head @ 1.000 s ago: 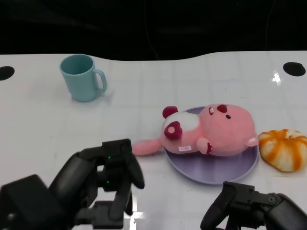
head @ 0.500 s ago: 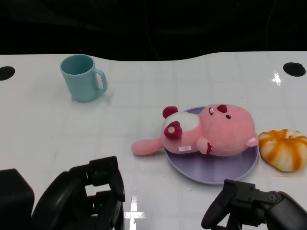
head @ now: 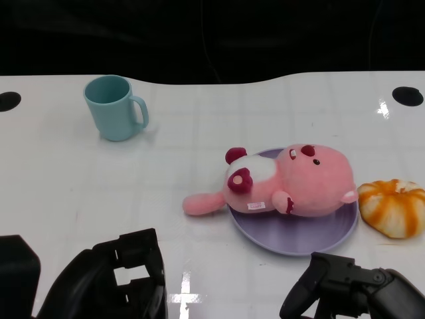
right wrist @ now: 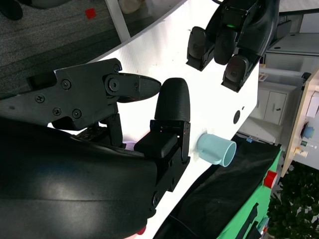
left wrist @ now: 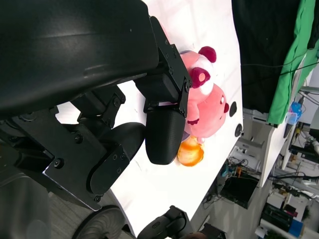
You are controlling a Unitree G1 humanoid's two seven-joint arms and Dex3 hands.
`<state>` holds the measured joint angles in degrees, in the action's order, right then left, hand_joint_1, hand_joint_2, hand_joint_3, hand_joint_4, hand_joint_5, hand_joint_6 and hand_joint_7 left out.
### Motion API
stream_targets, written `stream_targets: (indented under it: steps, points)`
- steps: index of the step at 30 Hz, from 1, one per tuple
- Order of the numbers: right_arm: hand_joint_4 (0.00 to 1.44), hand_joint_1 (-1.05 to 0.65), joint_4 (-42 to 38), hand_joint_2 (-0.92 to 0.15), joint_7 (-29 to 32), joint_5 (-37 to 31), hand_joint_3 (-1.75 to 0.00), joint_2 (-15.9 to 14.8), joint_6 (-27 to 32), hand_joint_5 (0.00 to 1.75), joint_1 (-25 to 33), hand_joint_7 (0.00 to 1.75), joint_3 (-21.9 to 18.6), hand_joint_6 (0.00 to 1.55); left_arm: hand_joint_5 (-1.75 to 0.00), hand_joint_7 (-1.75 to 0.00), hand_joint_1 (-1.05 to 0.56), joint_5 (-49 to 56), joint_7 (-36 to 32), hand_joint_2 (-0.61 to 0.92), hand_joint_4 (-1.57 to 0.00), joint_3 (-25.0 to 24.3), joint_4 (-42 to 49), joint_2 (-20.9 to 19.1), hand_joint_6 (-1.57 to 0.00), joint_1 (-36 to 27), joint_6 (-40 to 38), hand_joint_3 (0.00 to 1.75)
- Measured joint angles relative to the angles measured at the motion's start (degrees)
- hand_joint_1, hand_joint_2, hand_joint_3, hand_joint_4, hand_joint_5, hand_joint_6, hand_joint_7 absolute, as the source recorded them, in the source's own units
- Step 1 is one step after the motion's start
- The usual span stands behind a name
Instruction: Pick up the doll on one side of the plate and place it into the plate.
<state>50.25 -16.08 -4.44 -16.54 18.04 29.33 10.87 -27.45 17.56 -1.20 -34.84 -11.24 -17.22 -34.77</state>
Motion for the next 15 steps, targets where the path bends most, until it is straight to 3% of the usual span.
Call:
stream_targets:
  steps: [15]
  points:
    - [0.66,-0.26,-0.02,-0.92,0.31,-0.16,-0.36,0.08,-0.58,1.59,0.07,1.29,0.03,0.59,-1.75,-1.69,-0.12,-1.58,0.03,0.33,-0.96,0.19,-0.06,-0.66,-0.80,-0.01,-0.40,1.54]
